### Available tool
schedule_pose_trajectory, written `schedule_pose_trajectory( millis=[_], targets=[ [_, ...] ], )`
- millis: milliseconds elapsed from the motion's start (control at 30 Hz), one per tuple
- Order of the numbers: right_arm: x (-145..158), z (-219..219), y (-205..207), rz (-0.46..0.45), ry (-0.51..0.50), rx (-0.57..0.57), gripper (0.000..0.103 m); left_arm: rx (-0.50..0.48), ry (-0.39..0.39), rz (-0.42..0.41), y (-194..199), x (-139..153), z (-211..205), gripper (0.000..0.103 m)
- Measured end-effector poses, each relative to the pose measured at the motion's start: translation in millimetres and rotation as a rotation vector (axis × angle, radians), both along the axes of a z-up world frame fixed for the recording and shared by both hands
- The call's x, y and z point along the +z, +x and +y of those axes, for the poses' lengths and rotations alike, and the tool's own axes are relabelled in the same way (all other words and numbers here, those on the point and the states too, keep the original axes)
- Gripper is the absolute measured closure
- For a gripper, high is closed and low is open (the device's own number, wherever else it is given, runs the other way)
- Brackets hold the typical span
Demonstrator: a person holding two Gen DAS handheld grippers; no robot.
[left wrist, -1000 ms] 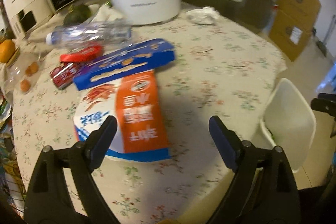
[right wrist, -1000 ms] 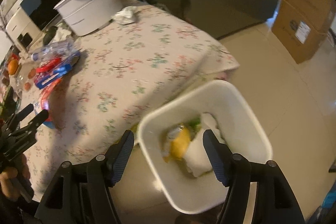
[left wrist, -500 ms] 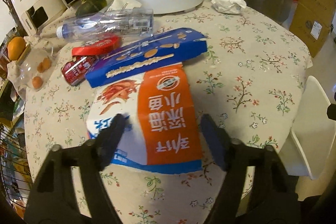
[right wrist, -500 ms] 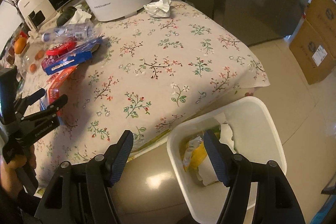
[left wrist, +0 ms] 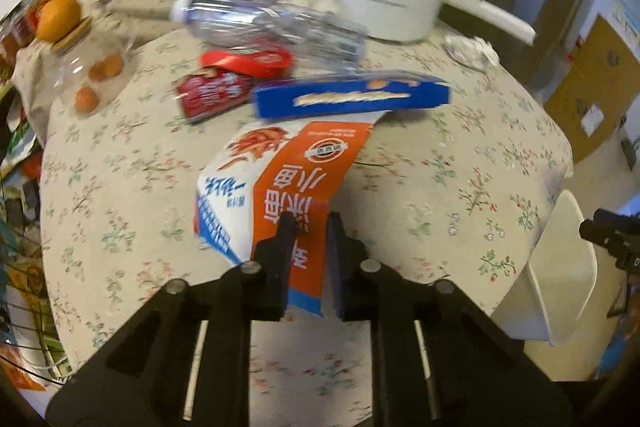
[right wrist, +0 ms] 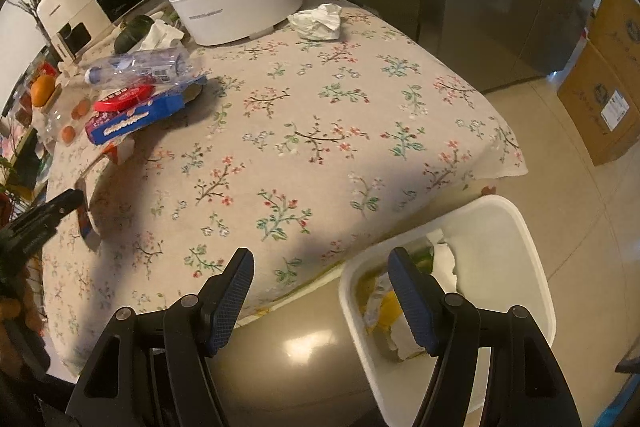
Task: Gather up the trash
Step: 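Grasp the white-and-orange bag with the left gripper and lift it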
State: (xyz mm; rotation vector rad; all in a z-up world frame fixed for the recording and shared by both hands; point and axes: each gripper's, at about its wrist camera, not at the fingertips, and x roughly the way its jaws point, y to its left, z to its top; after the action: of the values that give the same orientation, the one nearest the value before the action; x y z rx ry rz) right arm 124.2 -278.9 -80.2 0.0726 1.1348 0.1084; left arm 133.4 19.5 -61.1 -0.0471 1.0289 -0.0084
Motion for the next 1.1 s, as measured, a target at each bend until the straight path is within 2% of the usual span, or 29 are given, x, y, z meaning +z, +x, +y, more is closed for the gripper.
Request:
schedule_pose_trajectory(
  millis=[433,700,900,1100],
  targets=[
    [-2.1,53.0,21.3,0.004,0.003,0.058,0.032,0.108,-0.149,-0.115,-29.6,35.3,76.7,0.100],
    [-6.9,95.5,42.8,-0.001,0.019,0.091,0.032,0.233,-0.255,-0.184,-44.8,47.8,120.5,0.101],
    [-15.0,122.1,69.5,-0.005,0.083,0.126,0.032,0.288,-0.291,-0.173,-44.7,40.7,138.5,0.101],
    [-29.0,123.5,103.5,-0.005,0.224,0.109,0.032,0.323,-0.325,-0.202,-45.3,44.7,155.5,0.101]
  ],
)
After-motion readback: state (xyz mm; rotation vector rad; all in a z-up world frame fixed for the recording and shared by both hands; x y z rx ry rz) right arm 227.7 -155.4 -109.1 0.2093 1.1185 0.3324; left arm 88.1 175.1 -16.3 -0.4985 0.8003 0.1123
